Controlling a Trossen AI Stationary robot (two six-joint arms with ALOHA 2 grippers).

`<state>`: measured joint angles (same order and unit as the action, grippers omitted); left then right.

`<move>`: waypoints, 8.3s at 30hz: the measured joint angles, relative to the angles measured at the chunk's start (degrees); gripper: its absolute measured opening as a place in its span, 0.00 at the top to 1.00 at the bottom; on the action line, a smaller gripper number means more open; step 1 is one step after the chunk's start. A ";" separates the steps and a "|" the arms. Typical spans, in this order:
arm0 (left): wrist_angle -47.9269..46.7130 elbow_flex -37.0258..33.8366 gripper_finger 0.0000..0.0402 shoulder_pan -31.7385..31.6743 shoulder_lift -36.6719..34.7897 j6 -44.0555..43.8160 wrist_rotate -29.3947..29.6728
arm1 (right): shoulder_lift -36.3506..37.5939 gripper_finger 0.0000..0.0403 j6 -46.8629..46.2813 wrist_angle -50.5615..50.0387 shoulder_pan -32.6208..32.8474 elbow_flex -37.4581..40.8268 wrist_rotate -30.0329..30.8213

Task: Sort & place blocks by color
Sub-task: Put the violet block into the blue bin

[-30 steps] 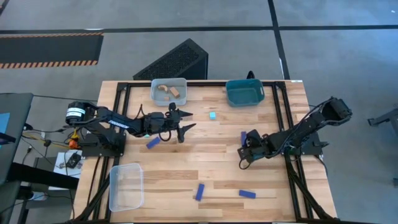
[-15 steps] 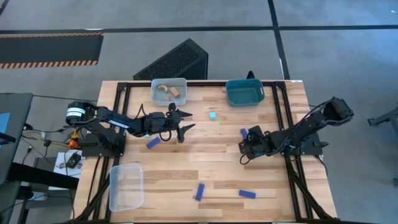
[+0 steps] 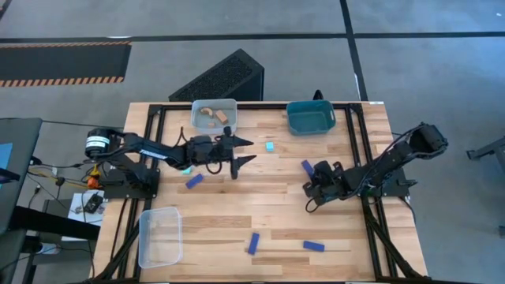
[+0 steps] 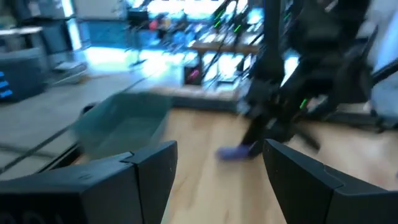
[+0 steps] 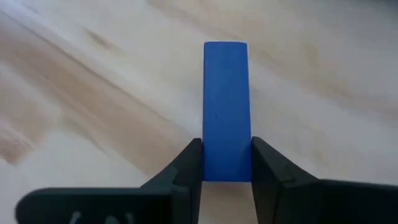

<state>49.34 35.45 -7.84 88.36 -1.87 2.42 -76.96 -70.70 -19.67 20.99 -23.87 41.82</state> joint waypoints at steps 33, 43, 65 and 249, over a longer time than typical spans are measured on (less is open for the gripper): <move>-27.55 39.00 0.43 -4.03 29.05 -24.47 -29.74 | -0.25 0.73 38.38 2.31 10.90 -6.76 22.16; -25.70 39.00 0.43 -5.15 29.05 -29.46 -34.95 | -0.23 0.72 58.38 5.70 4.78 -11.71 22.65; -23.80 38.91 0.89 -6.58 29.05 -12.81 -21.34 | -0.21 0.62 54.10 5.14 3.51 -12.86 23.66; -57.84 -18.64 0.69 7.28 -45.64 -18.71 36.89 | -66.89 0.77 74.56 -16.80 -19.27 -95.74 -43.60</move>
<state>-8.49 16.82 -0.57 42.72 -20.58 39.31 -143.85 3.87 -36.47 1.72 -119.61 -1.78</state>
